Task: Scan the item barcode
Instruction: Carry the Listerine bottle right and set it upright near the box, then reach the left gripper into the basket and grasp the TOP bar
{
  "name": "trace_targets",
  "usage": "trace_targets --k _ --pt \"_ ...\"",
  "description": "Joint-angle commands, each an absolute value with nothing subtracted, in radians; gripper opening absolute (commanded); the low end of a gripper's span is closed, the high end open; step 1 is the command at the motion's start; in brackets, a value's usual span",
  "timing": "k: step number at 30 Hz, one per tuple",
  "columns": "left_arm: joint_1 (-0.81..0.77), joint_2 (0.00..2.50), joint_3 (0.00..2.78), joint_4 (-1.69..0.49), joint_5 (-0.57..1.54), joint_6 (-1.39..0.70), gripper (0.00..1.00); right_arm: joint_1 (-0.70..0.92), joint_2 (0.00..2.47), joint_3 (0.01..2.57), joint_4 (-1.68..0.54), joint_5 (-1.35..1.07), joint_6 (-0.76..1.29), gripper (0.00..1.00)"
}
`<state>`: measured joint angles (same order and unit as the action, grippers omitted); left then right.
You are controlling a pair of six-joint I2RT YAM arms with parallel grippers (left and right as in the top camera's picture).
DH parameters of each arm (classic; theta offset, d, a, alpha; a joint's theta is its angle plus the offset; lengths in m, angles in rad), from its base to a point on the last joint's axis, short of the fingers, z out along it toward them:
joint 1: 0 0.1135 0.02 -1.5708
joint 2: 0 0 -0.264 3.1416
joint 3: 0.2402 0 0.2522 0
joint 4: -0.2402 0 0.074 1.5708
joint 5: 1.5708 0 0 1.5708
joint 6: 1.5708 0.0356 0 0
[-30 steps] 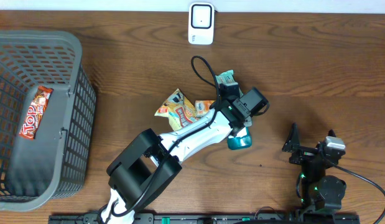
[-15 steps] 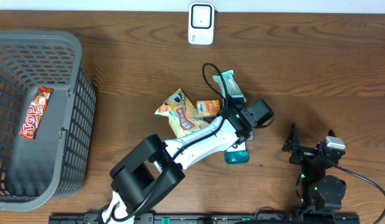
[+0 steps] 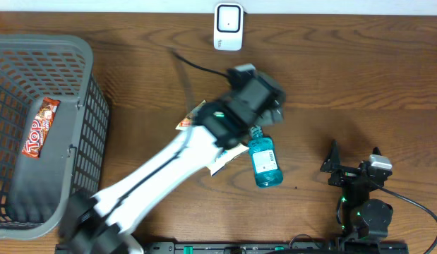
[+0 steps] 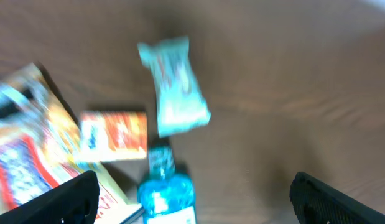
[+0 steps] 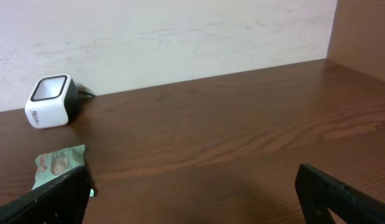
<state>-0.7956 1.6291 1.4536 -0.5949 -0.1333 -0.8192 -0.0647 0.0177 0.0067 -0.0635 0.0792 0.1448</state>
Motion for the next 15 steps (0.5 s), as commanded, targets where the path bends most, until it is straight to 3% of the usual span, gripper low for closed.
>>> trace_targets --k 1,6,15 --pt "-0.698 1.475 1.479 -0.598 -0.143 -0.777 0.98 -0.070 0.014 0.006 -0.067 0.083 0.134 0.99" --pt "-0.546 1.321 1.479 -0.599 -0.143 -0.688 0.98 -0.070 0.014 0.006 -0.067 0.083 0.134 0.99" --pt "-0.111 1.125 1.479 -0.704 -0.257 -0.617 0.98 -0.070 0.014 0.006 -0.067 0.084 0.134 0.99"
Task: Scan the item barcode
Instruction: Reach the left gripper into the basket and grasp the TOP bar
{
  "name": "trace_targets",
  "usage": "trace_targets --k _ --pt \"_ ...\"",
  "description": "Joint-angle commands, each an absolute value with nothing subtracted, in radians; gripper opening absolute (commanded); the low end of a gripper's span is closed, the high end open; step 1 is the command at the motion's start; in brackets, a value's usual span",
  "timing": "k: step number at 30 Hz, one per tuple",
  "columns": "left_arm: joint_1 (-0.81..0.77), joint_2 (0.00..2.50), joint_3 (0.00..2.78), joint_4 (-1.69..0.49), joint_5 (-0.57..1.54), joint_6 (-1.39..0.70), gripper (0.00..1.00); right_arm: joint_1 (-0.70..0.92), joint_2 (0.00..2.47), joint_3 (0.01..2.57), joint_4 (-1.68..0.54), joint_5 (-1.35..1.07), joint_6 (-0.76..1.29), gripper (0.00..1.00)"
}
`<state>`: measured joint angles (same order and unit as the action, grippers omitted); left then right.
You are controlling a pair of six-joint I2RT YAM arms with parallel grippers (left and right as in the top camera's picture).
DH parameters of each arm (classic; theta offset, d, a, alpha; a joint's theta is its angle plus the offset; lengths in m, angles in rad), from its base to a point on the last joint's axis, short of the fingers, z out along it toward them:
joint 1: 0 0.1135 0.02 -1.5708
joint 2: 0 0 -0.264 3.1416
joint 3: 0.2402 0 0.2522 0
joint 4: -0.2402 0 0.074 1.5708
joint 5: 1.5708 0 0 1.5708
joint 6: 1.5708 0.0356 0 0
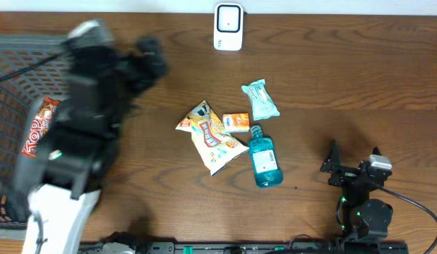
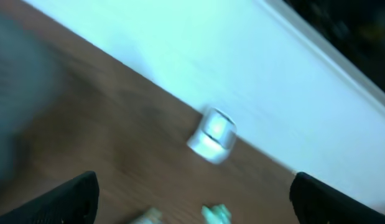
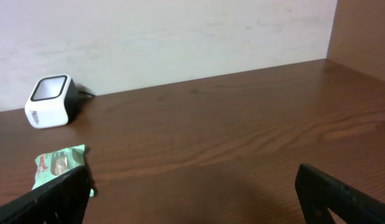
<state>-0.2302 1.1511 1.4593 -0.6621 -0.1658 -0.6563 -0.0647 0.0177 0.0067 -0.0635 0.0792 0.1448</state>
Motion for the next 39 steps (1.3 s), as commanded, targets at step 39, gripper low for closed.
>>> trace_targets --k 39 --pt "0.499 1.809 1.476 -0.767 -0.170 -1.159 0.98 -0.070 0.014 0.006 -0.067 0.084 0.134 0.99"
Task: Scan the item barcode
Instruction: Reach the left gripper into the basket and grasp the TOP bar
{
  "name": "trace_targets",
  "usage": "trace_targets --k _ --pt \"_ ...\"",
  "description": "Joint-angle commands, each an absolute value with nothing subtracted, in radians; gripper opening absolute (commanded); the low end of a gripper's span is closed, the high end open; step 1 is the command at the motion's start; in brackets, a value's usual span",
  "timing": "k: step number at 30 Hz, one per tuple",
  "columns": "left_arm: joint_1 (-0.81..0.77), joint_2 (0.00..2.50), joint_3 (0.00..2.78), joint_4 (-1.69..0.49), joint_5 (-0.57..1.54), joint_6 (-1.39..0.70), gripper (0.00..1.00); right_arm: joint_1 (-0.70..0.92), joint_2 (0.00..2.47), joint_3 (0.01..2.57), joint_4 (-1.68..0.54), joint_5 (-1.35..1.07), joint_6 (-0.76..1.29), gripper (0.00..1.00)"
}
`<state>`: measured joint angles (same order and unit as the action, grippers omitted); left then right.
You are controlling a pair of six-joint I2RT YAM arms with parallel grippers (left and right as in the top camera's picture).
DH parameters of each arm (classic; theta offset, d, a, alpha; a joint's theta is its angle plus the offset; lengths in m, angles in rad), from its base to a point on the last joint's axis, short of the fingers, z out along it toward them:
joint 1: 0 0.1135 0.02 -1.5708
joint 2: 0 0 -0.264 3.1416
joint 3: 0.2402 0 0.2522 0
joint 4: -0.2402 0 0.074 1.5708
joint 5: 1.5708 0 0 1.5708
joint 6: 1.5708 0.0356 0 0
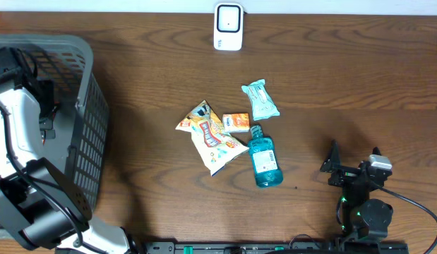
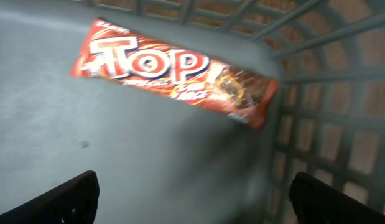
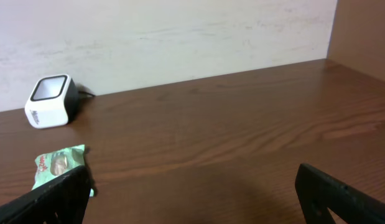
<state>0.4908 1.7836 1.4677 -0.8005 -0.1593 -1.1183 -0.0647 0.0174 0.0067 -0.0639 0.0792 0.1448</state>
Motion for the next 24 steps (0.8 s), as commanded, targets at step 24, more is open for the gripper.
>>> trace_targets --k 24 --pt "0.566 2.049 1.476 -0.822 -0.322 -1.551 0.98 -0.070 0.014 0.006 -0.067 0.083 0.134 0.99"
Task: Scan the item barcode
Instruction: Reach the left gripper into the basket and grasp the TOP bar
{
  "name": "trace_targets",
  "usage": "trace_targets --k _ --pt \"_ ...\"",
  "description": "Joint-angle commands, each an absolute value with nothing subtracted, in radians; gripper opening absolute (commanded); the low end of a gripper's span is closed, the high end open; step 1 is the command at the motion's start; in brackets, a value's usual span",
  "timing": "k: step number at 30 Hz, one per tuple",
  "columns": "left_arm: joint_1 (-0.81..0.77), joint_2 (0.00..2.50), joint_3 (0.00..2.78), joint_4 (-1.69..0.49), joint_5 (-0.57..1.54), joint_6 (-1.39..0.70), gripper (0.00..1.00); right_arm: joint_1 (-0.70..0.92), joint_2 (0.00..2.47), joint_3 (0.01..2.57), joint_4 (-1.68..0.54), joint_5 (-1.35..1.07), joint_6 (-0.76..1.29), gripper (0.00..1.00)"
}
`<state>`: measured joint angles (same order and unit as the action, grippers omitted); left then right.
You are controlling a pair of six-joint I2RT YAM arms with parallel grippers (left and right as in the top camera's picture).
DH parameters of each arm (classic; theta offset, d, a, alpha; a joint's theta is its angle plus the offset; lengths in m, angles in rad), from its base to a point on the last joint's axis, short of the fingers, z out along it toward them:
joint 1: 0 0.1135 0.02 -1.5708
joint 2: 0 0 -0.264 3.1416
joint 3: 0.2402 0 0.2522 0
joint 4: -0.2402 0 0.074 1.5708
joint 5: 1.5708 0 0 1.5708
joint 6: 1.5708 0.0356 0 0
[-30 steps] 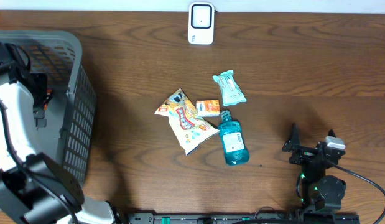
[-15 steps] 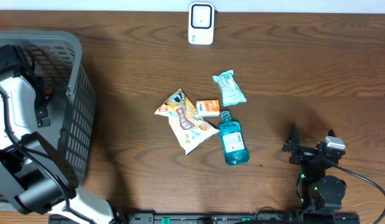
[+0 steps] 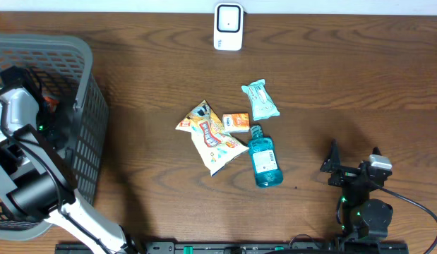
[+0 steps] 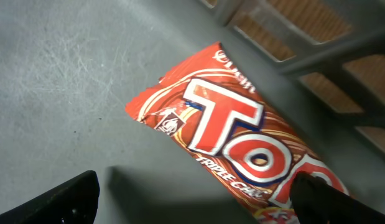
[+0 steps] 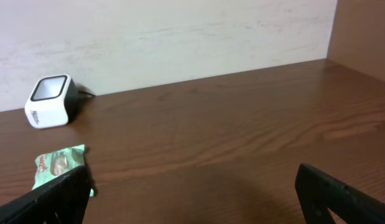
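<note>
A red Top chocolate bar [image 4: 242, 146] lies flat on the grey floor of the basket [image 3: 84, 53]. My left gripper [image 4: 195, 202] hangs open close above it. One fingertip is over the bar's lower right end and the other is over bare floor. In the overhead view only a red sliver of the bar [image 3: 49, 104] shows beside the left arm [image 3: 17, 106]. The white scanner [image 3: 228, 27] stands at the table's far edge. My right gripper [image 5: 198, 199] rests open at the front right, holding nothing.
In the middle of the table lie a chips bag [image 3: 210, 136], a small orange box [image 3: 236, 121], a blue bottle [image 3: 263, 161] and a green packet [image 3: 260, 99]. The basket's lattice walls [image 4: 304, 37] rise close around the left gripper.
My left gripper has come down closer to the Top bar, which now fills more of the left wrist view. It is still open. The right arm has not moved.
My left gripper was open over the pile of items in the middle of the table. It then stood beside the basket at the left. Later it was inside the basket above the Top bar, and now hangs just over it.
</note>
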<state>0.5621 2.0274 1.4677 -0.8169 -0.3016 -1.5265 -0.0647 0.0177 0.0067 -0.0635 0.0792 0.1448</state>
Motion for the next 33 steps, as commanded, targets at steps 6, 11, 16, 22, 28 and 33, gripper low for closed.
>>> trace_targets --k 6,11,16,22,28,33 --pt "0.566 2.084 1.472 -0.911 -0.273 -1.551 0.61 -0.070 0.014 0.006 -0.067 0.084 0.134 0.99" --pt "0.565 2.087 1.463 -1.071 -0.270 -1.551 0.07 -0.070 0.014 0.006 -0.067 0.084 0.134 0.99" --pt "0.566 2.024 1.463 -1.152 -0.270 -1.540 0.13 -0.070 0.014 0.006 -0.067 0.083 0.134 0.99" --pt "0.566 1.888 1.463 -1.156 -0.270 -1.508 0.92 -0.070 0.014 0.006 -0.067 0.084 0.134 0.99" --pt "0.565 1.897 1.435 -1.102 -0.270 -1.505 1.00 -0.070 0.014 0.006 -0.067 0.083 0.134 0.99" --pt "0.566 1.941 1.394 -1.008 -0.270 -1.503 0.98 -0.070 0.014 0.006 -0.067 0.083 0.134 0.99"
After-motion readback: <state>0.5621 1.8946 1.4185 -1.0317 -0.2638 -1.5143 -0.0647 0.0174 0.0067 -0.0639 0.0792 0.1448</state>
